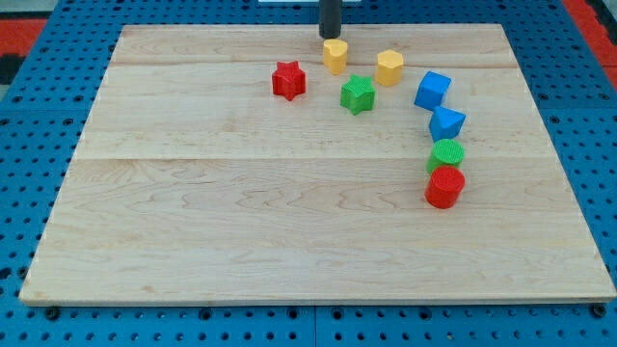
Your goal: Keep the red circle vertically below the green star
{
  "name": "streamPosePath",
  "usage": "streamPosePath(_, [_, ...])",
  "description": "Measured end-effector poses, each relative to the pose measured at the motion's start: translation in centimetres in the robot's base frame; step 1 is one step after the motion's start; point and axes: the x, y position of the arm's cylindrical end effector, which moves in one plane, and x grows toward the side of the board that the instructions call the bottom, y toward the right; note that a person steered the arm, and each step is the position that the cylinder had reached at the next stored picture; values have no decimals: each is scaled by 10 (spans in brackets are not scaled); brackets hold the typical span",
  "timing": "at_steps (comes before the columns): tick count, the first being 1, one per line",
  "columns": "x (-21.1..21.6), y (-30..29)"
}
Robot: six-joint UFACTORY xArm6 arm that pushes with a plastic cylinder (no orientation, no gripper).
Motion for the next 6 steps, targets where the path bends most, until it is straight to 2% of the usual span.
streamPosePath(3, [49, -6])
streamPosePath(4, [37, -14])
streamPosePath(5, [12, -84])
streamPosePath(6, [16, -165])
